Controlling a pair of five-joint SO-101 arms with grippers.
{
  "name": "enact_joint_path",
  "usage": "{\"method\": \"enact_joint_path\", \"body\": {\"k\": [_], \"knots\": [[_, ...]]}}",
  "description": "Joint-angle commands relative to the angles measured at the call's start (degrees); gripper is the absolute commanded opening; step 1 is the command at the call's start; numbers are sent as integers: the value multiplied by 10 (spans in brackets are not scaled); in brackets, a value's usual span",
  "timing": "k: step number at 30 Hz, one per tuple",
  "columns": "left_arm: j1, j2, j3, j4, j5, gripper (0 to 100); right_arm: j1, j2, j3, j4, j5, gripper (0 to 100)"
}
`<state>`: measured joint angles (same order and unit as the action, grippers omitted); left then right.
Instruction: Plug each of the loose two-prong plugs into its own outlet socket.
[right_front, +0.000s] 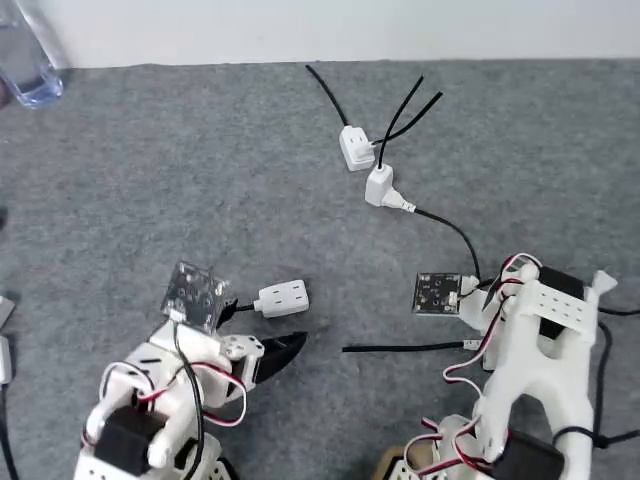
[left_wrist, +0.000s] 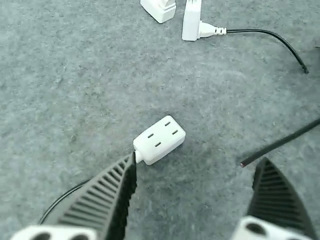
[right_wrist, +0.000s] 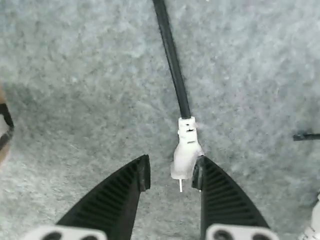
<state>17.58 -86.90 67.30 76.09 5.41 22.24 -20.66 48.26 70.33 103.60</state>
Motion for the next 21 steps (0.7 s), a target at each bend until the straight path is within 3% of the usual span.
{"method": "enact_joint_path", "body": {"k": [1,6,15,18,21], "knots": [[-2,148,-95,-1,-1,352,5,-15,-4,-7,28,147],[1,272,-128,-25,21,352,5,-14,7,-9,65,147],[-2,286,-98,-57,18,352,5,-14,103,-144,78,104],[-4,285,-29,-117,18,352,4,-14,105,-145,78,6],[-23,282,44,-199,18,352,6,-15,105,-145,76,14]]}}
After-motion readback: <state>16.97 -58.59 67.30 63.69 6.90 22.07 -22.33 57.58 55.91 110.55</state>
